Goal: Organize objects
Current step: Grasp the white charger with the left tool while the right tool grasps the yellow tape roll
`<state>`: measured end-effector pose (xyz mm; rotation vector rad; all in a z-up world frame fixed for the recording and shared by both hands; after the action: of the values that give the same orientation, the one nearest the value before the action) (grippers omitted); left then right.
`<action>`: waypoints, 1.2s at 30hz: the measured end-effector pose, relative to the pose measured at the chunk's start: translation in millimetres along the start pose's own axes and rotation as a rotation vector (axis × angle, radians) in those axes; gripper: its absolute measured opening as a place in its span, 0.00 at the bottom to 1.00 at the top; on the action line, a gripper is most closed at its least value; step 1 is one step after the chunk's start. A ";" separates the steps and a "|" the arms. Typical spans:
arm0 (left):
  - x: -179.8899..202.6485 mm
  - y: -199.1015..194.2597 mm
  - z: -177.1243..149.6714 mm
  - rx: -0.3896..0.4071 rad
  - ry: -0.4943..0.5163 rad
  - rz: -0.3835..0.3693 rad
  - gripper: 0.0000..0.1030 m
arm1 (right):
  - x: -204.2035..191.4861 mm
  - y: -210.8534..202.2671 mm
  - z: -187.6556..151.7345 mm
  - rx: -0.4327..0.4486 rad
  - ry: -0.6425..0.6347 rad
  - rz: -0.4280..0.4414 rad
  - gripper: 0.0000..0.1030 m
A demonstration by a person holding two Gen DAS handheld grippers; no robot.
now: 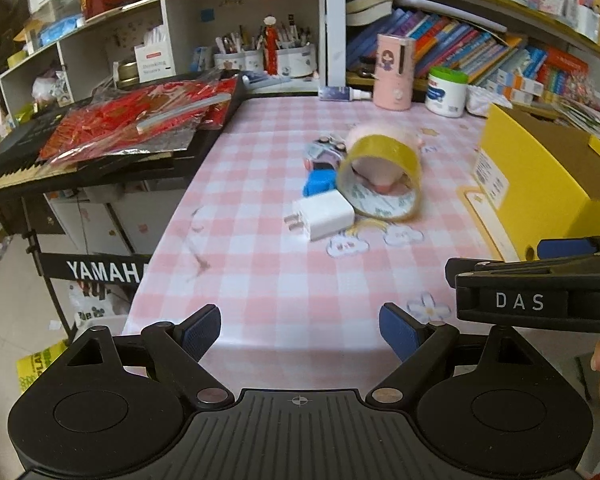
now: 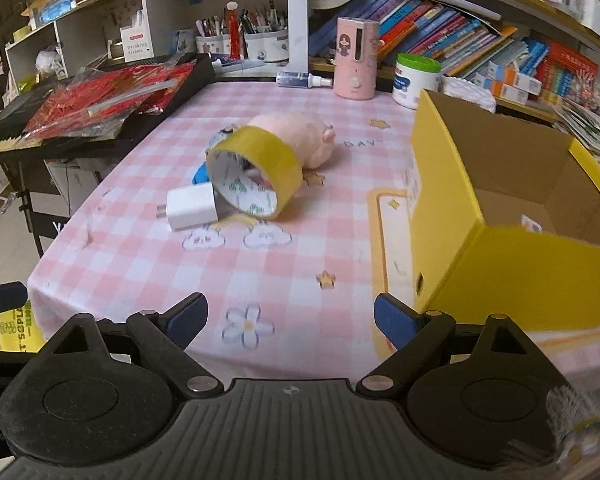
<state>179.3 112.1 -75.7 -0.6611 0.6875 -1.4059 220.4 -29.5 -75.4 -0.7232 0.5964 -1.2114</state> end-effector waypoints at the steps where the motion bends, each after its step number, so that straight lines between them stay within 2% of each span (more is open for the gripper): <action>1: -0.4 2.9 3.2 0.000 -0.005 0.002 0.86 | 0.0 3.0 4.4 0.001 -0.002 0.004 0.87; 18: 1.8 52.2 46.5 -0.039 -0.054 0.038 0.85 | 3.9 59.9 71.9 0.007 -0.034 0.065 0.86; 29: 10.7 100.1 63.8 -0.087 -0.074 0.021 0.85 | 1.6 104.8 95.9 -0.034 -0.097 0.082 0.83; 36: 15.3 132.1 74.4 -0.115 -0.076 0.018 0.85 | 2.8 115.8 106.8 -0.035 -0.126 0.099 0.81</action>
<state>321.9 104.9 -129.2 -0.7928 0.7160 -1.3249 372.1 8.1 -96.1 -0.7842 0.5438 -1.0580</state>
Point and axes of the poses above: each gripper's, at about its wrist camera, not at the fingertips, and y roughly the way its jaws point, x to its right, z to its top, the point moved 9 cm from there along y, roughly the way its jaws point, and after that the axes turned 5 degrees about -x, right-handed, at the moved point
